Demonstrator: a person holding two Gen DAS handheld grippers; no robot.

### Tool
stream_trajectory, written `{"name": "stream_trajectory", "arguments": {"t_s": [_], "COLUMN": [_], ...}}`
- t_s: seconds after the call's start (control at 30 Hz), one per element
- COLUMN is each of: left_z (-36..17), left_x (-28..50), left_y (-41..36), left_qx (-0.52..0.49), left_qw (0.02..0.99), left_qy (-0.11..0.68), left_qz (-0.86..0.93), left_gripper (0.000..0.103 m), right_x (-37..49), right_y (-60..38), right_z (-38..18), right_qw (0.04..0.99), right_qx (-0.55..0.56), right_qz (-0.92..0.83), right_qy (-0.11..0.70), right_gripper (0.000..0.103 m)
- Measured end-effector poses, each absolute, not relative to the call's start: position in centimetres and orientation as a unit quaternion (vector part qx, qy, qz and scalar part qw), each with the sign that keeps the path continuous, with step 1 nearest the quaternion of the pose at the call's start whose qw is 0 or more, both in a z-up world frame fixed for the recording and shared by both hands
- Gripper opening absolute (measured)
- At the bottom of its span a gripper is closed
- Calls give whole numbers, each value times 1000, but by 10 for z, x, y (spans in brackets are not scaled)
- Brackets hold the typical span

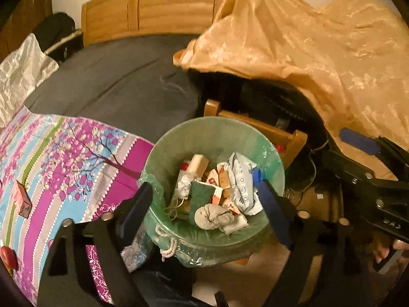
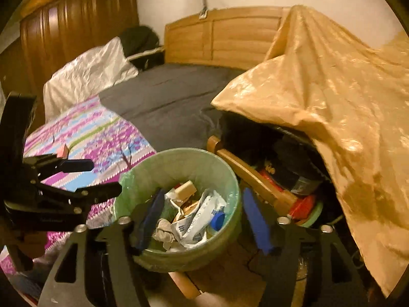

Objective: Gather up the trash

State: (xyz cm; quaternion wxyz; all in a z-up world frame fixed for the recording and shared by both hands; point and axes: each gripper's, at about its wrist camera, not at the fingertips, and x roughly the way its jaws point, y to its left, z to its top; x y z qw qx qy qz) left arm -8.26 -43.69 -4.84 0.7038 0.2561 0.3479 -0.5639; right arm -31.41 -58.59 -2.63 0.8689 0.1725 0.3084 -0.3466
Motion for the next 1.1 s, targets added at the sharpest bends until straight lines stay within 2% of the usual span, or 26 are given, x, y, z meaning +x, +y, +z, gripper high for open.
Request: {"name": "stream_trajectory", "arguments": {"t_s": [0.1,0.2,0.33,0.6,1.1], "left_z": [-47,-44,-39,-39,-53], "left_x": [-95,-101,-104,-111,-116], "left_y": [-429,-422,-413,-411,-419], "left_qx": [262,255,244,265,327], "left_qw": [716,717,730,718,673], "left_qy": [324,328,329,343,397], "left_qz": [-560,-560,-547,-545,-531], "left_gripper": [93,95,95,95,95], "right_x": [-327,-335,-347,-350,-336], "right_y": [-572,-564,-558,-557,-567], "right_z": [-21,-18,-16,-24,-31], "right_qw": [870,866,857,830,821], "right_qx": [152,140,143,155,162], "right_qz": [-365,-377,-385,-392,-397], "right_qy": [294,298,310,364,377], "right_gripper": [73,74,84,84,84]}}
